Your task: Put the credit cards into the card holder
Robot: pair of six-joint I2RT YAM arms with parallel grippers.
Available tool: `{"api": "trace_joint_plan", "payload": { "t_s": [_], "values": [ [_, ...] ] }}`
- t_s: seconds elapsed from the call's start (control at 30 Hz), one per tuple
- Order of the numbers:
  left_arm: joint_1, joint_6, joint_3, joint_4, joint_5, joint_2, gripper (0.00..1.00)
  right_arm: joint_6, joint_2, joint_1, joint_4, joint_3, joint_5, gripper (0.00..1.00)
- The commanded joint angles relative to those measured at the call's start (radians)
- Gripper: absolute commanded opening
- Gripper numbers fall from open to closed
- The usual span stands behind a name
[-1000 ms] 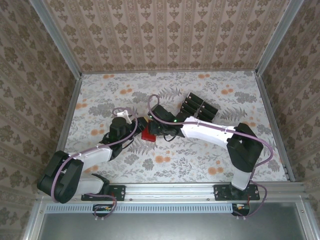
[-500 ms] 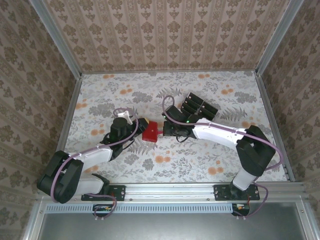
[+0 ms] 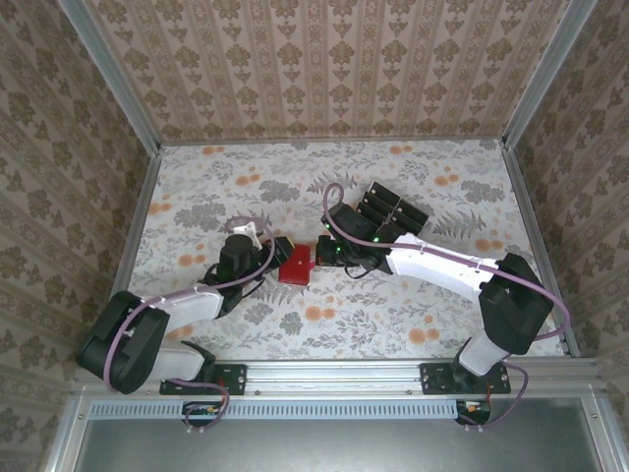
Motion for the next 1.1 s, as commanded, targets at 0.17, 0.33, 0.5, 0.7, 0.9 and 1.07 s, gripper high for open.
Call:
{"api": "trace_joint_plan", "payload": {
  "t_s": [0.17, 0.33, 0.5, 0.7, 0.9, 1.07],
  "values": [
    [-0.003, 0.039, -0.056, 0.054, -0.030, 0.082, 0.60, -0.008, -0.002, 0.009, 0.015, 0.026, -0.062, 0.00],
    [-0.002, 0.062, -0.067, 0.029, -0.036, 0.070, 0.68, -0.005, 0.006, 0.019, 0.015, 0.038, -0.074, 0.00],
    [-0.004, 0.074, -0.063, 0.004, -0.033, 0.040, 0.72, -0.002, -0.001, 0.024, 0.011, 0.041, -0.072, 0.00],
    [-0.015, 0.097, -0.036, -0.051, -0.036, -0.002, 0.75, 0.001, -0.007, 0.025, 0.011, 0.039, -0.069, 0.00],
    [-0.030, 0.114, -0.033, -0.087, -0.056, -0.006, 0.73, 0.005, -0.008, 0.024, 0.013, 0.016, -0.053, 0.00],
    [-0.033, 0.126, -0.039, -0.146, -0.076, -0.014, 0.70, 0.012, -0.026, 0.016, 0.024, -0.023, -0.037, 0.00]
  ]
}}
